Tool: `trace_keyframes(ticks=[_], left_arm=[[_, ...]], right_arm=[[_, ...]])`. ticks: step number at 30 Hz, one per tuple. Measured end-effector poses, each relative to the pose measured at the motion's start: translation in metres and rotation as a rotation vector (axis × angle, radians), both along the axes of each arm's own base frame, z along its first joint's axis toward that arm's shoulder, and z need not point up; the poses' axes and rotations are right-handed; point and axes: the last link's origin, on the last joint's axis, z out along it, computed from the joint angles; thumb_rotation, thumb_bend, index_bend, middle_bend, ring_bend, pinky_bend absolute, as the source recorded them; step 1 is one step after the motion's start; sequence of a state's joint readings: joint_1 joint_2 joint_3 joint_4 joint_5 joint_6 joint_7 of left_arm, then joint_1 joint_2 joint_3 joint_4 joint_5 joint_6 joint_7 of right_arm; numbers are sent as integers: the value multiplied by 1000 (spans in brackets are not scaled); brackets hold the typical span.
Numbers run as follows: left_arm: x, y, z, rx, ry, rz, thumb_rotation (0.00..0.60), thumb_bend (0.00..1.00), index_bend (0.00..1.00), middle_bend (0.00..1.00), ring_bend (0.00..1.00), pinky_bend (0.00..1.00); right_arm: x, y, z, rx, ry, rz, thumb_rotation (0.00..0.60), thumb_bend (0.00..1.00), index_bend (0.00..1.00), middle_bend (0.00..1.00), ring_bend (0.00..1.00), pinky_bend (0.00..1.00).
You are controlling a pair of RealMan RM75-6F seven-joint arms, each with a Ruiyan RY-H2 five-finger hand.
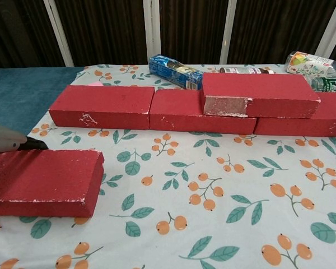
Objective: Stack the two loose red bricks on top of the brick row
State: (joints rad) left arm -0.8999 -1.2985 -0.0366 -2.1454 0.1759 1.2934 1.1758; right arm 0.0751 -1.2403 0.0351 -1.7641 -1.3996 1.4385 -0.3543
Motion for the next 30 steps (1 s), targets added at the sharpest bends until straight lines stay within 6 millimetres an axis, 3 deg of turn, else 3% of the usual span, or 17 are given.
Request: trace_keyframes(ticks=[14,30], left_arm=[[12,6,-2,20,-7,-42,600,0,0,44,0,148],[8,3,-4,19,-5,-54,600,0,0,103,15,191]], right_arm=[[0,-2,-4,21,-10,-1,600,202,0,0,0,0],[0,-2,-2,14,-23,1,600,202,0,0,0,0]])
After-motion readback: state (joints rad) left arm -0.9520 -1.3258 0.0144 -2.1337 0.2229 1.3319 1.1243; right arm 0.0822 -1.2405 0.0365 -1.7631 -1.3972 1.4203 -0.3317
